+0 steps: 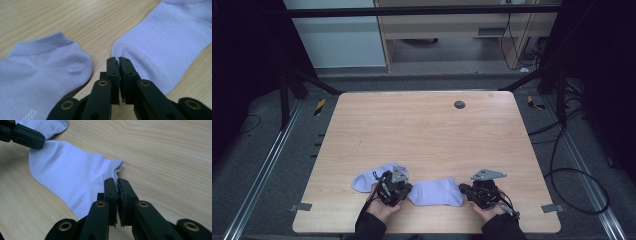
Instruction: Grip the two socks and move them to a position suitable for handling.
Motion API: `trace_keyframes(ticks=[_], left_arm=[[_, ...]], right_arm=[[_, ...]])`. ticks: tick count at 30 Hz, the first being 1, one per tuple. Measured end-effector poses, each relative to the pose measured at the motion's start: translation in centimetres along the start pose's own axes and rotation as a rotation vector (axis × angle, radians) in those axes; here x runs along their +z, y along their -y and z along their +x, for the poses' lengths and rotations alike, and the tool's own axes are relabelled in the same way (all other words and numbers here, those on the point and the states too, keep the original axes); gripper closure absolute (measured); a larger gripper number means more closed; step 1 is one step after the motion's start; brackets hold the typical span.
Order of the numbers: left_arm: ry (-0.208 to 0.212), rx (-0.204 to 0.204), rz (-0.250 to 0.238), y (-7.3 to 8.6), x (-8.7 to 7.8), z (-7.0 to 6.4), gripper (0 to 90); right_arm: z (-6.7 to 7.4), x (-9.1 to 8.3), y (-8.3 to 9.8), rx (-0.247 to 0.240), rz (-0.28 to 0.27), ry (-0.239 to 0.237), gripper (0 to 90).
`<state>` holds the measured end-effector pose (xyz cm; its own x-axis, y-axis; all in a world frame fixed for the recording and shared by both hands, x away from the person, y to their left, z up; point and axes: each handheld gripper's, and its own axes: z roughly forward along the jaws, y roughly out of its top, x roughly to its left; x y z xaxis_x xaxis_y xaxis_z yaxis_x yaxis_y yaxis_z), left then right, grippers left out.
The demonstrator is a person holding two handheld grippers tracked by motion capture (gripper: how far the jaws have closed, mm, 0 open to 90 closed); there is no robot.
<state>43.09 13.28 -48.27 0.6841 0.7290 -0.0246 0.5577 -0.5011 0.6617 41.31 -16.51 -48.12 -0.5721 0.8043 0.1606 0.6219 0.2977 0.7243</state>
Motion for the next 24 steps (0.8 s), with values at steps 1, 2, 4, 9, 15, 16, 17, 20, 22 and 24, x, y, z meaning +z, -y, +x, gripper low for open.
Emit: trace_keyframes(ticks=[1,2,4,9,15,16,17,20,22,24], left_arm=[[-0.002,-0.005,-0.004,0.0,-0.1,0.0,81.6],[-0.006,-0.008,-0.014,0.0,-0.2,0.1,79.7],[-0.017,-0.013,-0.036,0.1,-0.7,0.2,75.5],[-0.043,-0.033,-0.085,0.2,-1.9,0.9,64.2],[-0.084,-0.077,-0.146,0.5,-4.3,3.0,53.4],[-0.093,-0.087,-0.153,0.6,-4.6,3.4,52.6],[-0.093,-0.087,-0.153,0.6,-4.6,3.4,51.5],[-0.121,-0.112,-0.163,1.2,-5.5,4.7,51.2],[-0.134,-0.128,-0.165,1.5,-5.8,5.4,50.6],[-0.150,-0.144,-0.167,1.9,-6.2,6.0,50.1]], right_arm=[[0.0,0.0,0.0,-0.001,0.001,-0.001,86.1],[-0.1,0.0,0.1,-0.008,-0.009,0.001,84.8],[-0.1,-0.2,0.0,-0.007,-0.012,0.020,80.2],[-0.3,-0.8,-0.2,-0.010,-0.059,0.053,72.1],[-0.6,-1.4,-1.2,-0.006,-0.131,0.073,62.4],[-0.6,-1.5,-1.5,-0.003,-0.139,0.075,60.9],[-0.6,-1.5,-1.7,-0.003,-0.150,0.078,59.4],[-0.3,-1.4,-2.3,-0.008,-0.166,0.071,57.7],[-0.1,-1.2,-2.6,-0.018,-0.166,0.067,57.4],[0.2,-0.9,-2.9,-0.025,-0.166,0.060,57.0]])
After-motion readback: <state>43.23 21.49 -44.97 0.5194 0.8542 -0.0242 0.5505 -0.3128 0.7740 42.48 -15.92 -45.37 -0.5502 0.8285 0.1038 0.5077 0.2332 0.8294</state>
